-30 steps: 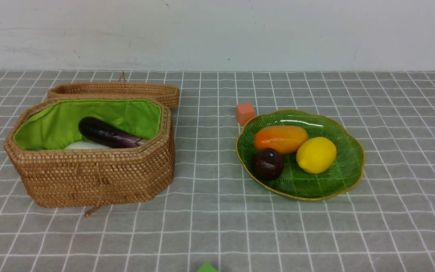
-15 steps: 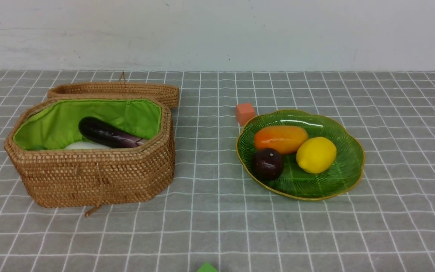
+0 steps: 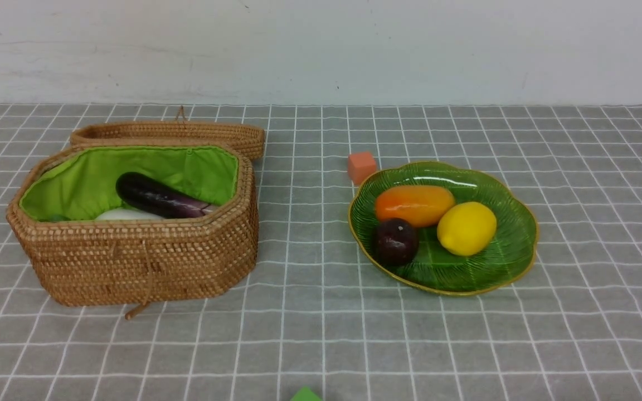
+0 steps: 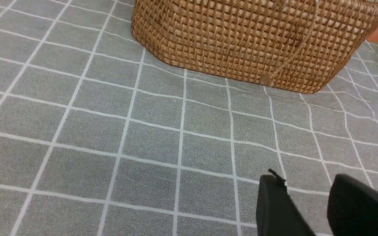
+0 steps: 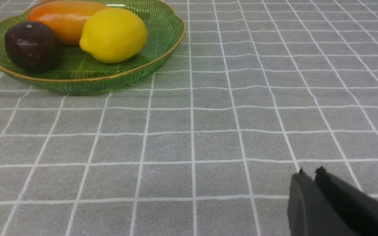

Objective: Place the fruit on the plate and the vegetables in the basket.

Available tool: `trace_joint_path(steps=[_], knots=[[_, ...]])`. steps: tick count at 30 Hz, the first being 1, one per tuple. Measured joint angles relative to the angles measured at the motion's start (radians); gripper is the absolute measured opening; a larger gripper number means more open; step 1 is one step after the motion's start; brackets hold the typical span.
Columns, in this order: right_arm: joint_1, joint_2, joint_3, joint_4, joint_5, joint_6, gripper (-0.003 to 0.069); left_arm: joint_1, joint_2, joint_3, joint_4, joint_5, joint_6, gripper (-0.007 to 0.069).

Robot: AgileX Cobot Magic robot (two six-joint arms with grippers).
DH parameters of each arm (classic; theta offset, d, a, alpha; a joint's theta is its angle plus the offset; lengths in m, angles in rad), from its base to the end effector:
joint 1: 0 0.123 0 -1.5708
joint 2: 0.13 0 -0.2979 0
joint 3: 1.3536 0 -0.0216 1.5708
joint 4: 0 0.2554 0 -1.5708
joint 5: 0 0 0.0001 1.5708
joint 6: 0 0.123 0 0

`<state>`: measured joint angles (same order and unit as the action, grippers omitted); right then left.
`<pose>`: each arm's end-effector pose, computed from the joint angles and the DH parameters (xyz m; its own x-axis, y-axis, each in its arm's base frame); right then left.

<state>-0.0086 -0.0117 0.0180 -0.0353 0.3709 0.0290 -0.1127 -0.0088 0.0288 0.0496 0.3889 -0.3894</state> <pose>0.0748 -0.0022 0.1651 -0.2858 -0.0014 -0.9583 0.0197 0.9998 -0.0074 0.0741 -0.0061 0.1588 -0.3273 -0.3018 -0.8954 -0.0165 0.9493 -0.3140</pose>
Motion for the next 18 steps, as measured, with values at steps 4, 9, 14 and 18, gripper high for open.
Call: trace_joint_path(steps=[4, 9, 14, 18], knots=[[0.0, 0.0, 0.0, 0.0, 0.0, 0.0, 0.005, 0.0, 0.0, 0.0, 0.0, 0.0, 0.0, 0.0239], [0.0, 0.0, 0.0, 0.0, 0.0, 0.0, 0.0055, 0.0, 0.0, 0.0, 0.0, 0.0, 0.0, 0.0239], [0.0, 0.0, 0.0, 0.0, 0.0, 0.0, 0.0056, 0.0, 0.0, 0.0, 0.0, 0.0, 0.0, 0.0239], [0.0, 0.0, 0.0, 0.0, 0.0, 0.0, 0.0056, 0.0, 0.0, 0.0, 0.0, 0.0, 0.0, 0.0239]])
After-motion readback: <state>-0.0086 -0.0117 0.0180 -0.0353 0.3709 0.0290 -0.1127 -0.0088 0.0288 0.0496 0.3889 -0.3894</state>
